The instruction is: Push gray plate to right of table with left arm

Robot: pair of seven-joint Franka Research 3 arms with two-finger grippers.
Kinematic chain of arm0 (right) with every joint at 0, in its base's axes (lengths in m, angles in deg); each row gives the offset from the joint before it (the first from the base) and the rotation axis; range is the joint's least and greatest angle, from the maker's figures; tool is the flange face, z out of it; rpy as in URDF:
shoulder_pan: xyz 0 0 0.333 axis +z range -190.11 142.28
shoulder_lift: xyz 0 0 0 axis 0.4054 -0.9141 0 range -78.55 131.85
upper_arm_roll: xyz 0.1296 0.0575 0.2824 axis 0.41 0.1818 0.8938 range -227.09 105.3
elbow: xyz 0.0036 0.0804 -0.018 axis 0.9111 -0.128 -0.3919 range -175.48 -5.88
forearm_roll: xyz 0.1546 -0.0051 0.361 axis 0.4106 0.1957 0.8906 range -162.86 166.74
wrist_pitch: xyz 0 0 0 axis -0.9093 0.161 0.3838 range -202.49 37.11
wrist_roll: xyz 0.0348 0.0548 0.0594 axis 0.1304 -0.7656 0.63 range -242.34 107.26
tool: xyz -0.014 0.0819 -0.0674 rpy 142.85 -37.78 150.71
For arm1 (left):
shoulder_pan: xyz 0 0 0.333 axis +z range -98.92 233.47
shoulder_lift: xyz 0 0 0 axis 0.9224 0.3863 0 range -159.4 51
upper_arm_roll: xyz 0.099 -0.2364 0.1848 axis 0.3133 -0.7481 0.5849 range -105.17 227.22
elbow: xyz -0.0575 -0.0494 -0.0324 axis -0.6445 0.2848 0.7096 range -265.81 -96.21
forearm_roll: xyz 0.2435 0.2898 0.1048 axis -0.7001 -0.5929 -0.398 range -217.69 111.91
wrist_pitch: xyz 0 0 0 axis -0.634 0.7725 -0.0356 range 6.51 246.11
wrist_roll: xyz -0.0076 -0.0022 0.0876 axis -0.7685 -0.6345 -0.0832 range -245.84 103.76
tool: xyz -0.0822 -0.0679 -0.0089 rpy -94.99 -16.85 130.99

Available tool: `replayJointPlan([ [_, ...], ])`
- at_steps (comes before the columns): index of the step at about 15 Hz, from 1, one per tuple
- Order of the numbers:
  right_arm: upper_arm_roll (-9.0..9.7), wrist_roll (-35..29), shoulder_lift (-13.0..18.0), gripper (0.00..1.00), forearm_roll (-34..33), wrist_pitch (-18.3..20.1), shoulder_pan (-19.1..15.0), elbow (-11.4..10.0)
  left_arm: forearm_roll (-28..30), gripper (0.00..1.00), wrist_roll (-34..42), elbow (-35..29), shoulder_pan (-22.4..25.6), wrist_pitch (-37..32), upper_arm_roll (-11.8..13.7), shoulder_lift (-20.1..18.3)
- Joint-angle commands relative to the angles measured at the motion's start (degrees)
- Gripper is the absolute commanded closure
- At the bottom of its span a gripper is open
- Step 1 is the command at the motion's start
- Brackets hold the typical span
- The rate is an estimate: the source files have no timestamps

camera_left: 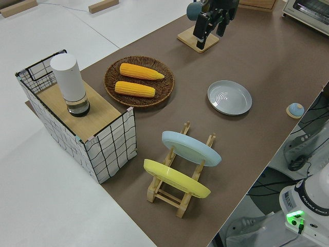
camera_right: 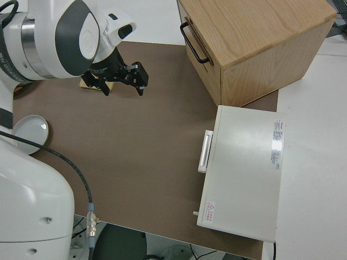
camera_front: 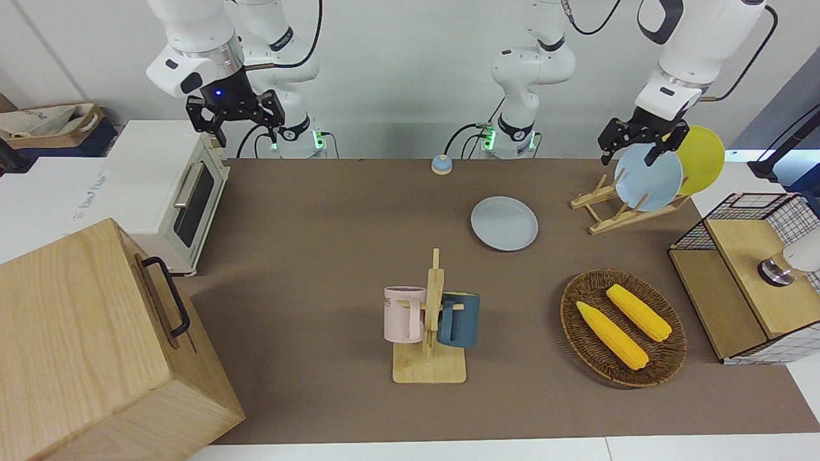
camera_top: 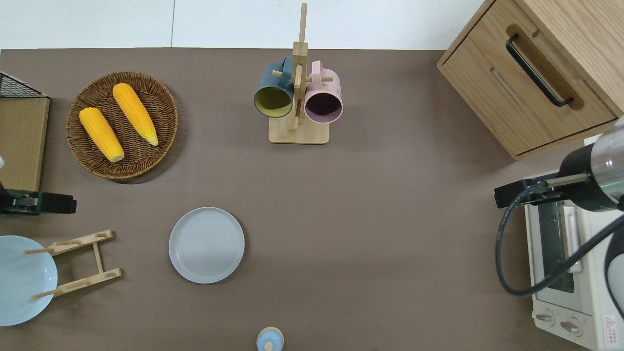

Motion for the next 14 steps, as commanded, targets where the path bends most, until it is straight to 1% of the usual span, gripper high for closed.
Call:
replayJointPlan([
  [1, 0.23, 0.06, 0.43, 0.017, 0.46, 0.69, -0.63, 0.05, -0.70, 0.01, -1.16, 1.01, -0.26, -2.80, 0.33, 0.51],
  [7, 0.32, 0.15, 0.43, 0.017, 0.46, 0.69, -0.63, 0.05, -0.61, 0.01, -1.34, 0.75, -0.27, -3.25, 0.34, 0.43],
  [10, 0.32, 0.15, 0.43, 0.017, 0.46, 0.69, -0.63, 0.06, 0.96, 0.01, -0.99, 0.48, 0.26, -3.78, 0.42, 0.25],
  [14, 0.32, 0.06, 0.43, 0.017, 0.46, 0.69, -0.63, -0.03, 1.32, 0.02, -1.08, -0.92, 0.09, -3.60, 0.51, -0.19],
])
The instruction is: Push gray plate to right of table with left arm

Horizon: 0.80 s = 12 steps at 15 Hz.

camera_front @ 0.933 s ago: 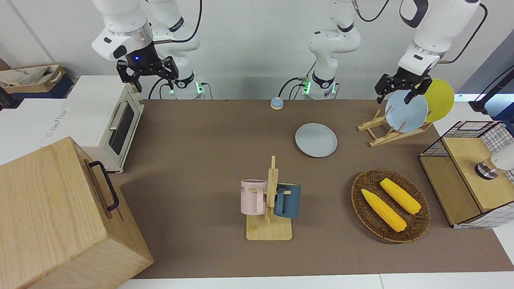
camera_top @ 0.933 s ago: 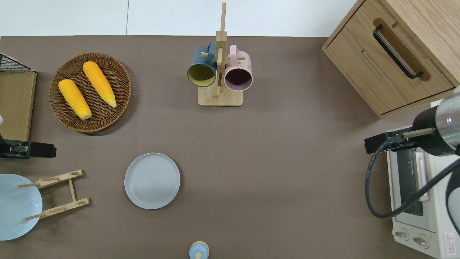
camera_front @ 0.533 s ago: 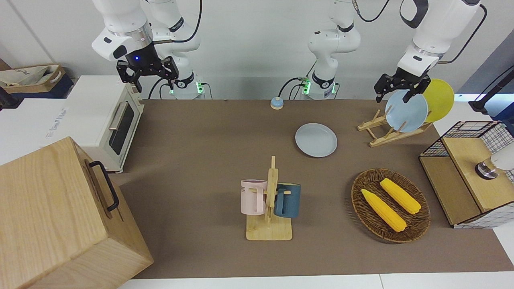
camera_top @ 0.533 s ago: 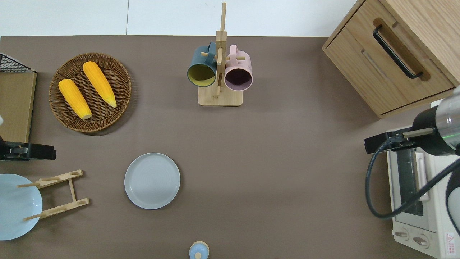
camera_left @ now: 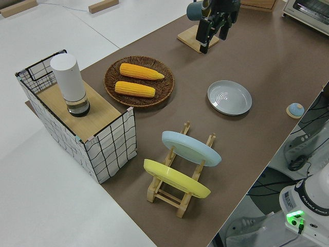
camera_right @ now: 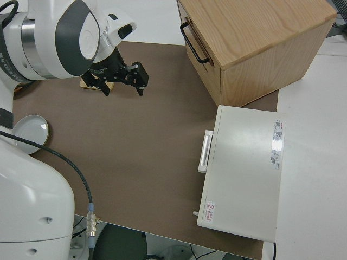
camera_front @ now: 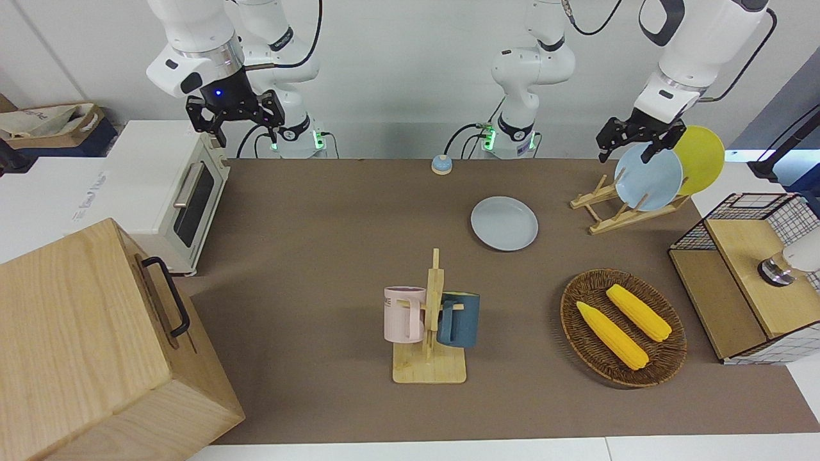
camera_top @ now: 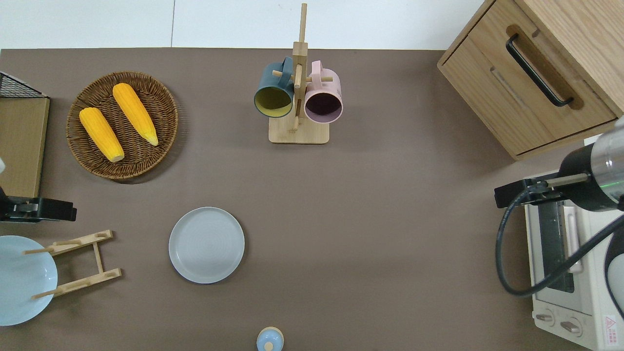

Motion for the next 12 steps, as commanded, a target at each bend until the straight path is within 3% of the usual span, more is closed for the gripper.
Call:
replayJointPlan([
  [1, 0.32, 0.15, 0.43, 0.017, 0.46, 0.69, -0.63, -0.03, 1.14, 0.02, -0.78, -1.11, -0.10, -0.71, 0.08, -0.27],
  [10, 0.32, 0.15, 0.43, 0.017, 0.46, 0.69, -0.63, 0.06, 3.42, 0.02, -2.17, -14.98, -0.72, 9.30, -0.89, -6.33],
  [12, 0.32, 0.06, 0.43, 0.017, 0.46, 0.69, -0.63, -0.03, 3.42, 0.02, -4.28, -18.41, -0.72, 12.46, -2.90, -7.03],
])
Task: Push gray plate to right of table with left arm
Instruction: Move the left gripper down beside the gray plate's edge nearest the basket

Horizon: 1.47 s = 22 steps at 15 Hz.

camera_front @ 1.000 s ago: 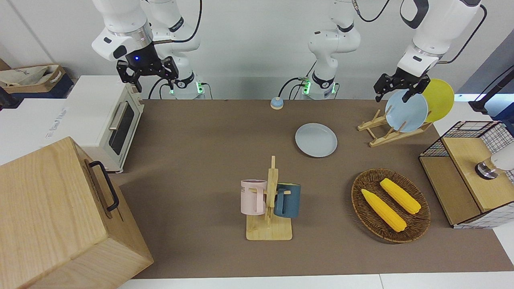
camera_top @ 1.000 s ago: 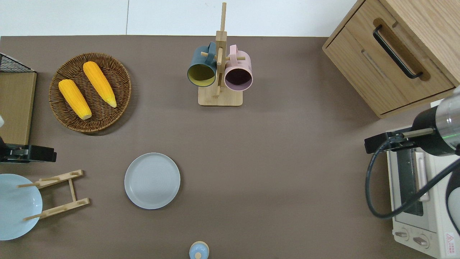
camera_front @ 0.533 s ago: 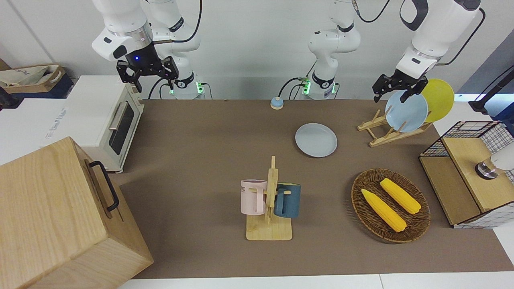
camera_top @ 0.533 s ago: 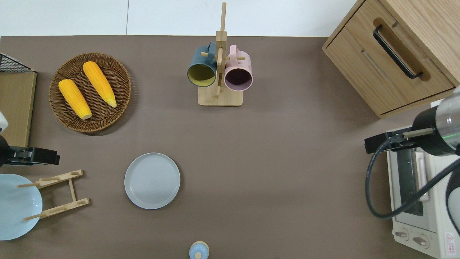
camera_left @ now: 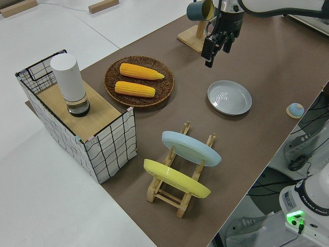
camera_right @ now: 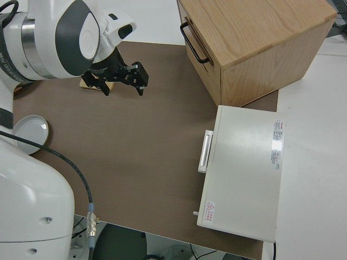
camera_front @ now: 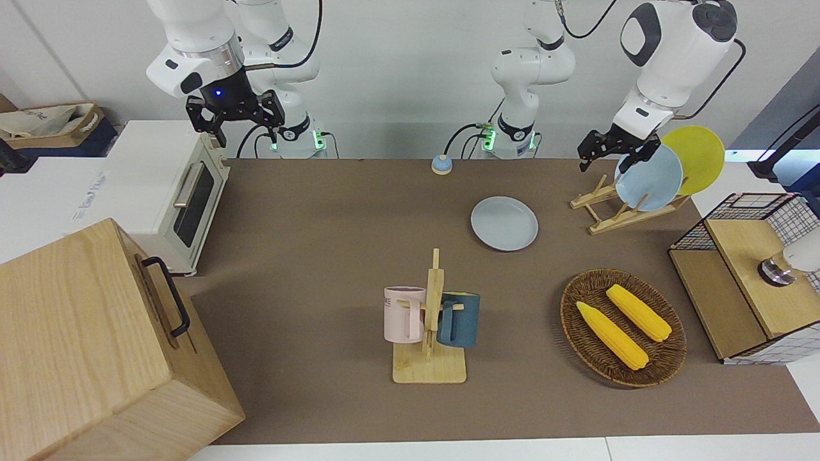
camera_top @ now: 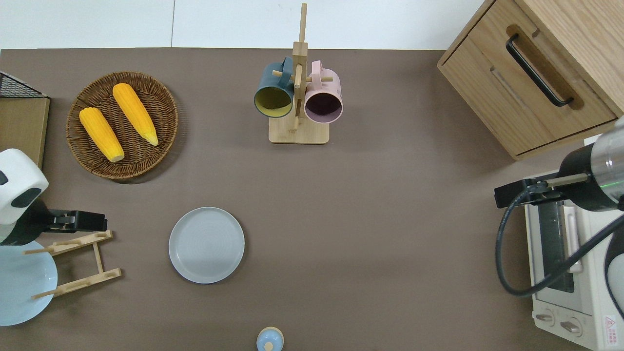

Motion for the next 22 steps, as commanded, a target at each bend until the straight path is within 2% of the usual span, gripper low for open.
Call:
replayJointPlan([
  [1, 0.32, 0.15, 0.43, 0.017, 0.55, 0.69, -0.63, -0.03, 0.65, 0.02, -3.78, -8.97, -0.61, 7.10, -2.15, -4.15],
  [8, 0.32, 0.15, 0.43, 0.017, 0.46, 0.69, -0.63, -0.03, 0.65, 0.02, -6.86, -22.86, -0.70, 21.25, -5.66, -5.91],
  [15, 0.32, 0.15, 0.43, 0.017, 0.46, 0.69, -0.63, -0.03, 2.58, 0.02, -6.86, -33.14, -1.49, 33.64, -6.02, -5.21],
  [22, 0.32, 0.15, 0.43, 0.017, 0.46, 0.69, -0.63, -0.03, 3.46, 0.02, -8.62, -37.29, -3.94, 42.17, -6.02, -0.65],
])
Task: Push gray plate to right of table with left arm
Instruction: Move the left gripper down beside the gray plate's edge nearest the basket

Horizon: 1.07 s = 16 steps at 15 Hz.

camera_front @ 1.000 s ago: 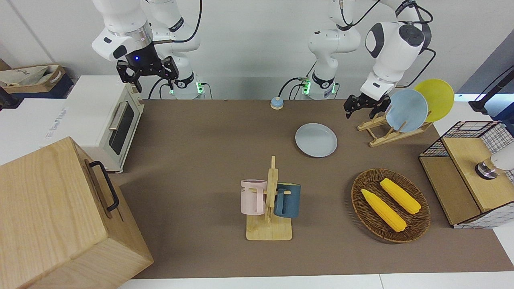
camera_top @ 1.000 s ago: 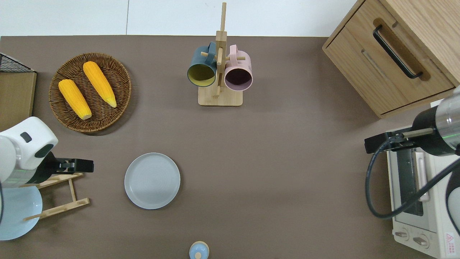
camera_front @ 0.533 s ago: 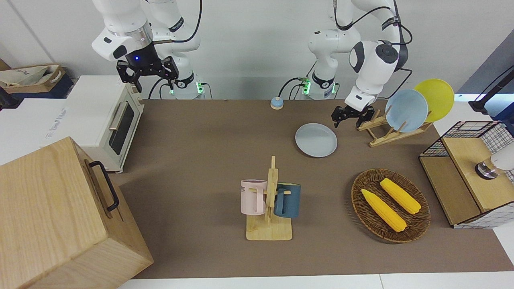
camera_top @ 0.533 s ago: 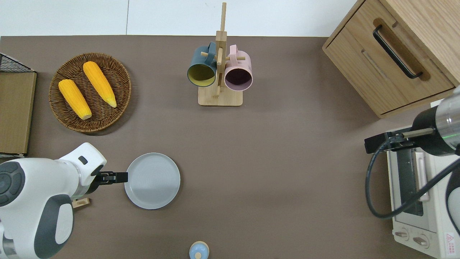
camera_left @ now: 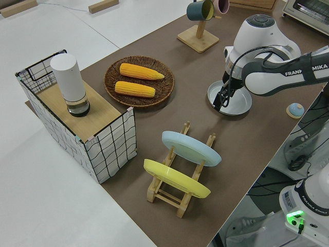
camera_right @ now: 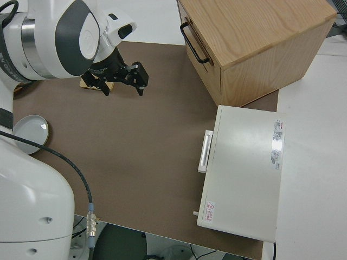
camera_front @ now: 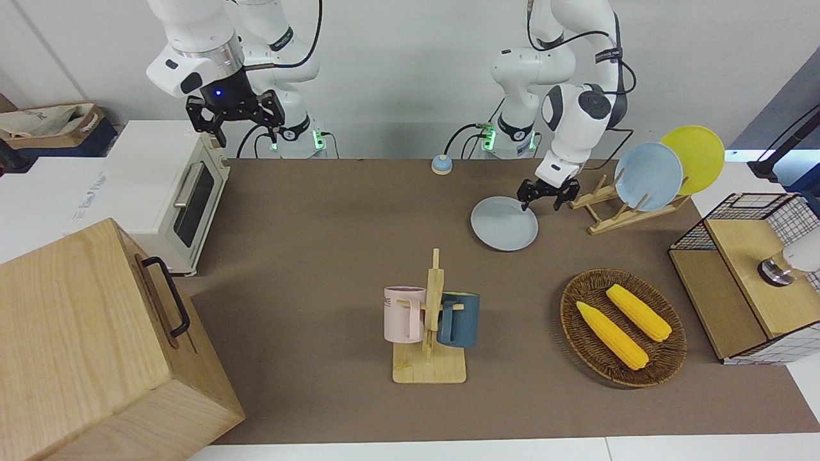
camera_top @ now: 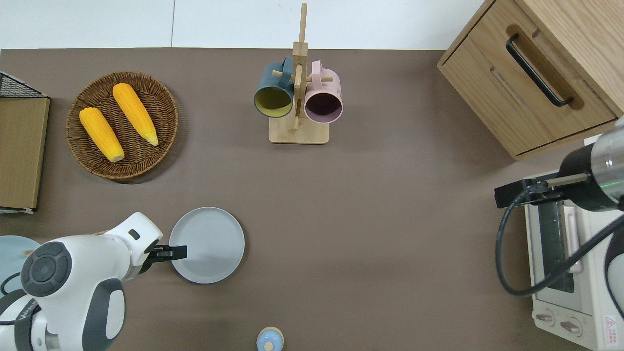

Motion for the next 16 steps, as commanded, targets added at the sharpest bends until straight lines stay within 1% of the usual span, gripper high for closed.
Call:
replayJointPlan([
  [1, 0.32, 0.15, 0.43, 0.017, 0.46, 0.69, -0.63, 0.05, 0.65, 0.03, -2.52, -2.33, -2.62, 5.94, 0.42, 2.49],
  [4, 0.32, 0.15, 0.43, 0.017, 0.46, 0.69, -0.63, 0.05, 0.65, 0.04, -3.14, -2.86, -2.98, 8.84, 0.42, 4.34],
  [7, 0.32, 0.06, 0.43, 0.017, 0.46, 0.69, -0.63, 0.05, 0.65, 0.07, -3.14, -2.86, -2.89, 9.02, 0.42, 4.70],
  [8, 0.32, 0.06, 0.43, 0.017, 0.46, 0.69, -0.63, 0.05, 0.65, 0.08, -3.14, -2.95, -2.80, 9.02, 0.42, 4.70],
  [9, 0.32, 0.15, 0.43, 0.017, 0.46, 0.69, -0.63, -0.03, 0.65, 0.13, -3.14, -2.86, -2.80, 9.02, 0.51, 4.78],
  [10, 0.32, 0.15, 0.43, 0.017, 0.46, 0.69, -0.63, 0.05, 0.65, 0.25, -3.14, -2.95, -2.80, 9.02, 0.51, 4.78],
  [12, 0.32, 0.15, 0.43, 0.017, 0.46, 0.69, -0.63, -0.03, 0.65, 0.67, -3.14, -2.95, -2.54, 9.02, 0.51, 4.70],
  [13, 0.32, 0.15, 0.43, 0.017, 0.46, 0.69, -0.63, 0.05, 0.74, 0.84, -3.23, -2.95, -2.54, 9.02, 0.51, 4.61],
  [14, 0.23, 0.15, 0.43, 0.017, 0.55, 0.69, -0.63, -0.03, 0.74, 0.96, -3.41, -2.86, -2.54, 8.94, 0.51, 4.61],
  [15, 0.32, 0.15, 0.43, 0.017, 0.46, 0.69, -0.63, -0.03, 0.74, 1.00, -3.50, -2.95, -2.54, 8.94, 0.51, 4.61],
  [16, 0.32, 0.15, 0.43, 0.017, 0.46, 0.69, -0.63, 0.05, 0.65, 1.00, -3.50, -2.95, -2.54, 9.02, 0.51, 4.70],
])
